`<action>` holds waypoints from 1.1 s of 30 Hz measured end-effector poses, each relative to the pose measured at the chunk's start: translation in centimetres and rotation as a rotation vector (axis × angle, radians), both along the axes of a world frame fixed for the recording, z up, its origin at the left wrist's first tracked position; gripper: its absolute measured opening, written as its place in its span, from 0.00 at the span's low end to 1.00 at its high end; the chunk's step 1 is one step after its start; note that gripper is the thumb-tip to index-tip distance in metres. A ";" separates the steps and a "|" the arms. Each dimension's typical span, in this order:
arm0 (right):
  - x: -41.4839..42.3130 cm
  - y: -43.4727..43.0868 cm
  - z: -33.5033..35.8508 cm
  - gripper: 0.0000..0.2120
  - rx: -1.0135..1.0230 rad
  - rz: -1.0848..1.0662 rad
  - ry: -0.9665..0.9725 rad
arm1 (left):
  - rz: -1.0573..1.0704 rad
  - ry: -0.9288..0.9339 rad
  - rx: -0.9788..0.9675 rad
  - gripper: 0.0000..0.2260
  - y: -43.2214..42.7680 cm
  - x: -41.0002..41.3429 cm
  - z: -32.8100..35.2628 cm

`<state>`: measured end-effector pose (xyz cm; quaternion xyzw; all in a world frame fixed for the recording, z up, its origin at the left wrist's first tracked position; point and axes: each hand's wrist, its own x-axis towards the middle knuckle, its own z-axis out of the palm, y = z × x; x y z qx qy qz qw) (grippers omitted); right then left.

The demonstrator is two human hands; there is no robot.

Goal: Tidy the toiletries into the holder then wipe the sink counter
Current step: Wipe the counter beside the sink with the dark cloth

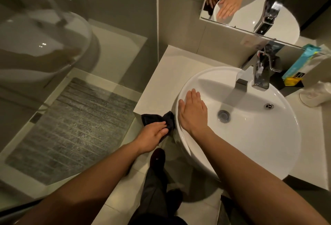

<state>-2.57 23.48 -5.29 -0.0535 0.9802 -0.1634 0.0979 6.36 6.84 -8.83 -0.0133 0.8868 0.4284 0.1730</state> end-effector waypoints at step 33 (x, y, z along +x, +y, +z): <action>14.5 15.2 11.1 0.08 -1.059 -0.430 -0.118 | 0.343 -0.261 0.779 0.12 14.2 2.0 14.0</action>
